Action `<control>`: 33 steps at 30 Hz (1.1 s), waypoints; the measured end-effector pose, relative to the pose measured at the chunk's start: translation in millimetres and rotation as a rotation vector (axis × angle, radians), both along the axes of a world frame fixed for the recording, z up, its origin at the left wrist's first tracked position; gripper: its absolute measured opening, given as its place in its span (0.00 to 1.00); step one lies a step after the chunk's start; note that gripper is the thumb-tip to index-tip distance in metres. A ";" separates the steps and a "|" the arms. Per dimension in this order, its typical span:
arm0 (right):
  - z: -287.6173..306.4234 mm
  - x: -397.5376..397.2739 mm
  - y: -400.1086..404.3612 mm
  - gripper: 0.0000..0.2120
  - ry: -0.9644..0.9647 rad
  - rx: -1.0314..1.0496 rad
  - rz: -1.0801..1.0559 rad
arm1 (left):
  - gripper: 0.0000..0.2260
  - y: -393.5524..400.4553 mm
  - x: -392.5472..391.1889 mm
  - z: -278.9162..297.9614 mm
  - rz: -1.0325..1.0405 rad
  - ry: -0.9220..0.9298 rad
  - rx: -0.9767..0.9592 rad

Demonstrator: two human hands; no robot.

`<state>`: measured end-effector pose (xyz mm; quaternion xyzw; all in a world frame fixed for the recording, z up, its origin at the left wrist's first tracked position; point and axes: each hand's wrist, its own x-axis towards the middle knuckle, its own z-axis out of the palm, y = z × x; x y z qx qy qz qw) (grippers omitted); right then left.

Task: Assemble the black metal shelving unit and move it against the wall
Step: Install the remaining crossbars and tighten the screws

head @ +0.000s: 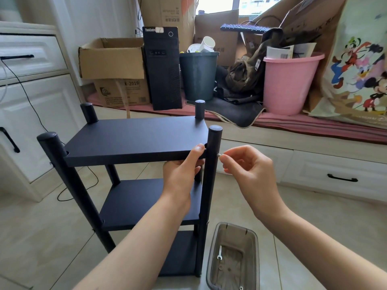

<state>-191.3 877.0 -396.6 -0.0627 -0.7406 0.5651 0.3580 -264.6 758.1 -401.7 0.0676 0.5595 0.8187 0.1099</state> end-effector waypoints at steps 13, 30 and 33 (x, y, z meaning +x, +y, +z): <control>-1.5 -3.4 0.7 0.05 0.018 0.069 -0.019 | 0.07 0.4 1.5 1.1 0.001 -0.002 0.006; -2.1 -6.8 -0.2 0.03 0.037 0.104 -0.031 | 0.07 1.4 2.8 1.1 -0.003 0.010 0.001; -2.2 -7.8 -0.3 0.03 0.033 0.094 -0.030 | 0.08 1.0 3.0 1.4 -0.010 0.014 0.000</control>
